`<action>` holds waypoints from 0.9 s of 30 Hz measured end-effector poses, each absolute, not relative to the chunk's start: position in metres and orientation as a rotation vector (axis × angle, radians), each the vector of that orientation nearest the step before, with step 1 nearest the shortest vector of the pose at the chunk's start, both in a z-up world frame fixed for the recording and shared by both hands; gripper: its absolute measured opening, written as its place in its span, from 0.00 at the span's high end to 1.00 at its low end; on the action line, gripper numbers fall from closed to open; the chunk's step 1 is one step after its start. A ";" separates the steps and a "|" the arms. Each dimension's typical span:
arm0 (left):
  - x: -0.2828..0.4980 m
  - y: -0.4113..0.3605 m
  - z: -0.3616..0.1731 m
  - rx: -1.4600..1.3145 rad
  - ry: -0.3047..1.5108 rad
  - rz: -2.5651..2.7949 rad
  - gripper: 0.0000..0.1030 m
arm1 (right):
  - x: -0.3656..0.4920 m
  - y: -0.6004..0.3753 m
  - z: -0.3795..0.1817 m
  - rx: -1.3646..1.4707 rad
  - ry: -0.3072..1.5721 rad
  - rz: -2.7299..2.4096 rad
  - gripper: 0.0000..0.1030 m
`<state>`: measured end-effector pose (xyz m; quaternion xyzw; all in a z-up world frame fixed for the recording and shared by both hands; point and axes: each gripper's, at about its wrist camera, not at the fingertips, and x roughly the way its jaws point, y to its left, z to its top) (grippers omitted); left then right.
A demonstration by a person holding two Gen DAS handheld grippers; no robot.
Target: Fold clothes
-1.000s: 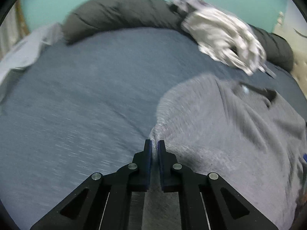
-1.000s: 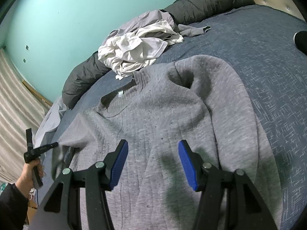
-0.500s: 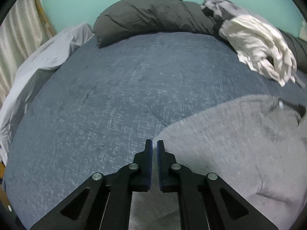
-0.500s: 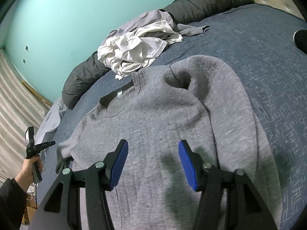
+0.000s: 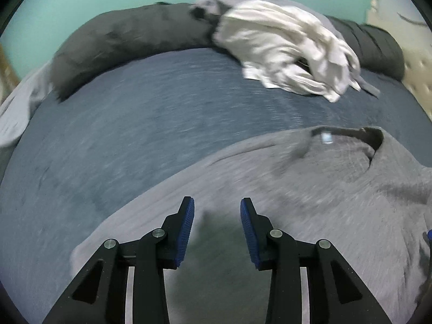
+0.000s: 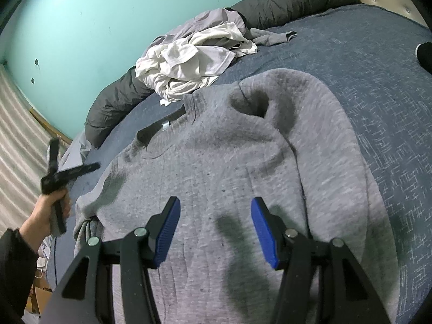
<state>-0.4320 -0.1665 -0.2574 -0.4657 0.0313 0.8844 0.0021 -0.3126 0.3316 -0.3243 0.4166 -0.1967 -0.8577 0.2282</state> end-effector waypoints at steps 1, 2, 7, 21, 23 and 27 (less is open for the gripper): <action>-0.440 -0.156 -0.260 -1.454 0.118 2.763 0.62 | -0.313 0.332 -0.325 1.148 -0.542 -2.361 0.46; -0.449 -0.144 -0.264 -1.451 0.143 2.752 0.62 | -0.314 0.332 -0.326 1.149 -0.544 -2.359 0.46; -0.486 -0.109 -0.281 -1.451 0.206 2.731 0.59 | -0.316 0.331 -0.329 1.156 -0.519 -2.347 0.46; -0.539 -0.080 -0.312 -1.472 0.310 2.710 0.96 | -0.319 0.329 -0.336 1.177 -0.488 -2.327 0.46; -0.545 -0.082 -0.312 -1.460 0.300 2.731 0.97 | -0.319 0.329 -0.335 1.175 -0.491 -2.327 0.46; -0.560 -0.089 -0.305 -1.449 0.221 2.788 0.97 | -0.318 0.329 -0.336 1.173 -0.495 -2.332 0.46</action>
